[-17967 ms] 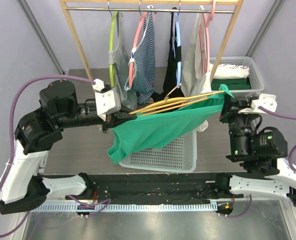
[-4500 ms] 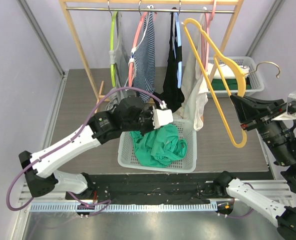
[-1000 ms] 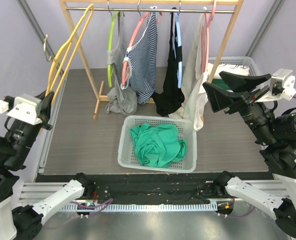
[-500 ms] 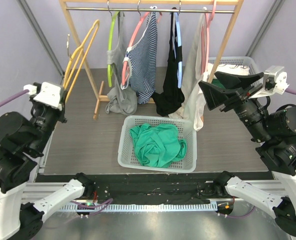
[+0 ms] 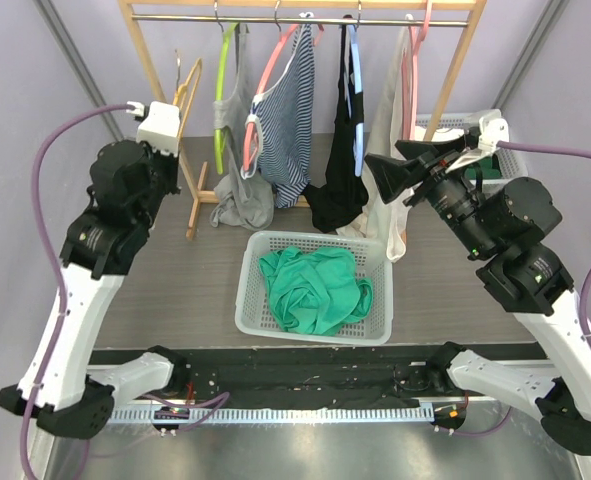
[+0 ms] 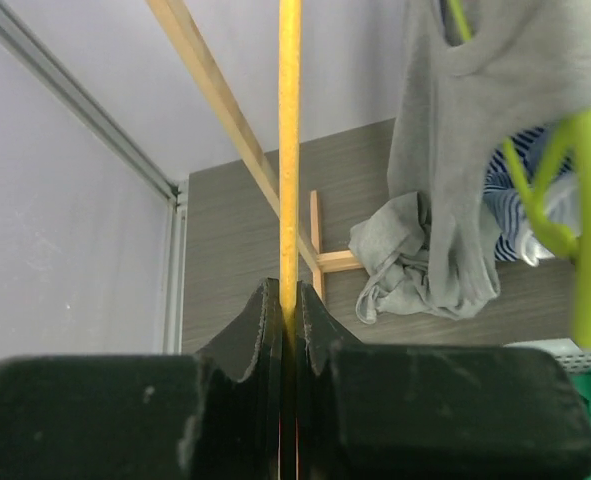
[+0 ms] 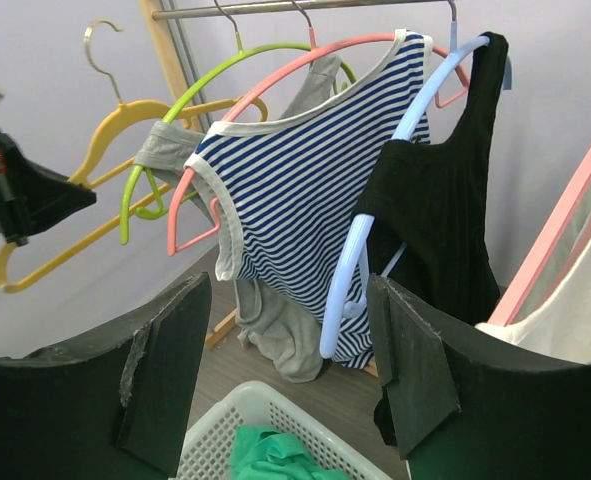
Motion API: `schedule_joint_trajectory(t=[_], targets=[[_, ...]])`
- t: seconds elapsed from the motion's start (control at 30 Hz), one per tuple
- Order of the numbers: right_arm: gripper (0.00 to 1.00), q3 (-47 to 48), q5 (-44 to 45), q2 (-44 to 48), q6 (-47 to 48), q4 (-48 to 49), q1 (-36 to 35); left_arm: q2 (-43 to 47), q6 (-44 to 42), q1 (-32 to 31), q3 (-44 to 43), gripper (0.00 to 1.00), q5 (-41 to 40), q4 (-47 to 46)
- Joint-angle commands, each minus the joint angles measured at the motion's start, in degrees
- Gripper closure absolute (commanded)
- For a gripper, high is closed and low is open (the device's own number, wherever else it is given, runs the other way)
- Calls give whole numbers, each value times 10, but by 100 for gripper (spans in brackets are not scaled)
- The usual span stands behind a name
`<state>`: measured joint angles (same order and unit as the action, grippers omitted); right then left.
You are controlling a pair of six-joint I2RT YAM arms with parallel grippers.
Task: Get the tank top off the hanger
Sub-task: Place the hanger at the clothesline.
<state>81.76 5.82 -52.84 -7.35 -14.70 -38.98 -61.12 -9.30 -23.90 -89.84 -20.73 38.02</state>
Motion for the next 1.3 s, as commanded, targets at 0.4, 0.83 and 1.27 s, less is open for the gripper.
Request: schedule_joint_trajectory(t=[0.4,0.83,1.27], targets=[[30,32,9,-14,-21,16,0,-96,90,202,-77,100,236,-111],[30,17,4,3,-21,7,0,-117,105,201,-107,100,316,-130],[30,-5,23,37,-12,-2,0,-226,108,205,-236,100,366,-79]])
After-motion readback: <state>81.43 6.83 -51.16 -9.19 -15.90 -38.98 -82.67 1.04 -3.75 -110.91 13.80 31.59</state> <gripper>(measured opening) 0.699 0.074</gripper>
